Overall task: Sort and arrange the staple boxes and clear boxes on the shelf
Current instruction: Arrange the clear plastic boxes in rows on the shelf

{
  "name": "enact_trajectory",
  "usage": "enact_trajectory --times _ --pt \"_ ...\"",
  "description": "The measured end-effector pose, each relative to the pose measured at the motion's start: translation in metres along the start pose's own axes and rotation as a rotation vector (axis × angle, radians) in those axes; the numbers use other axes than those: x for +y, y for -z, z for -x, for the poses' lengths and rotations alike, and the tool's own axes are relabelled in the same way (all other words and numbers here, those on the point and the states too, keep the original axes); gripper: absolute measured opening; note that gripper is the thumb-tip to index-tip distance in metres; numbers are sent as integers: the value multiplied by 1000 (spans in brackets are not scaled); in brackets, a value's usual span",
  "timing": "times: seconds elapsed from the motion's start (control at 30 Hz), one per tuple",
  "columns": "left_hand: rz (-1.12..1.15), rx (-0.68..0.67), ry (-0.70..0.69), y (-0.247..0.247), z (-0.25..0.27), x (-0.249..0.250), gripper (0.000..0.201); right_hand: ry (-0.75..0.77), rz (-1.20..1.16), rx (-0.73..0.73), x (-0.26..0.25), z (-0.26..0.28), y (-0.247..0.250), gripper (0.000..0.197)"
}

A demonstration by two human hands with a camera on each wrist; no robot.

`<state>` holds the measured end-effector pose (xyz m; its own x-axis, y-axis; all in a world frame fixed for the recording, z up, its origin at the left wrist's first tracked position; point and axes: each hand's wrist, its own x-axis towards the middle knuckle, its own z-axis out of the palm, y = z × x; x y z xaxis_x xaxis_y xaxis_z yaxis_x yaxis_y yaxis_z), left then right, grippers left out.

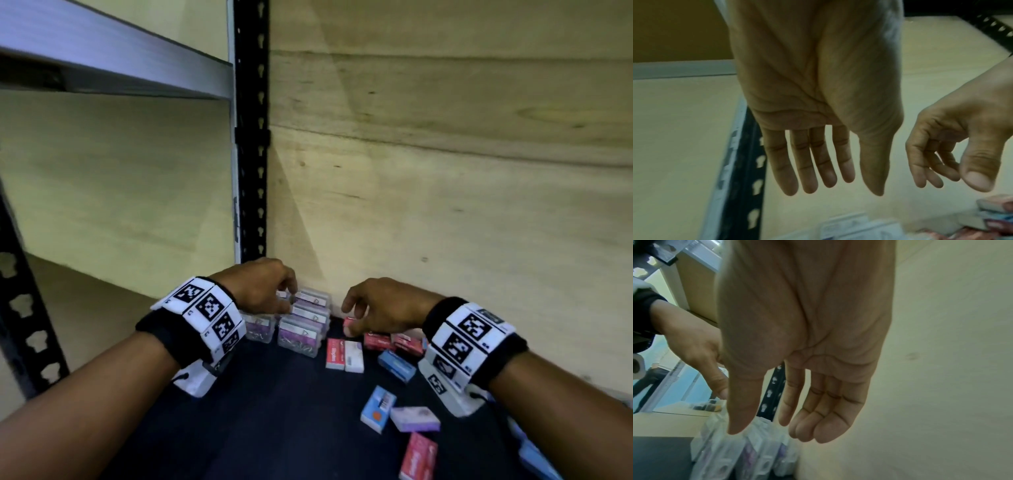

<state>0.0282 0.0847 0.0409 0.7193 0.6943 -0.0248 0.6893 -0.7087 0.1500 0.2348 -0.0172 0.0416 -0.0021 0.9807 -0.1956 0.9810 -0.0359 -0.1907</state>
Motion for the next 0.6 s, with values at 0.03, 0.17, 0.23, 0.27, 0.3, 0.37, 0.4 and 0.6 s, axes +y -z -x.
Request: enact_trajectory --times 0.03,0.17,0.23,0.27,0.3,0.37,0.4,0.6 --pt "-9 -2 -26 1 0 11 37 -16 6 -7 8 8 2 47" --pt "-52 -36 -166 -1 -12 68 37 -123 14 -16 53 58 10 44" --pt "-52 -63 -220 -5 -18 95 37 -176 31 -8 74 83 12 43" --pt "-47 -74 -250 -9 -21 113 37 -213 37 -1 88 100 13 43" --pt "-44 -81 -271 -11 -22 127 36 -238 36 7 97 113 14 43" --pt "-29 -104 -317 -16 -25 160 35 -306 29 18 119 146 14 44" --pt "-25 -119 -338 -19 -26 176 35 -337 20 22 129 161 14 43" --pt "-29 -191 -505 -38 -21 275 36 -510 19 37 178 254 9 42"
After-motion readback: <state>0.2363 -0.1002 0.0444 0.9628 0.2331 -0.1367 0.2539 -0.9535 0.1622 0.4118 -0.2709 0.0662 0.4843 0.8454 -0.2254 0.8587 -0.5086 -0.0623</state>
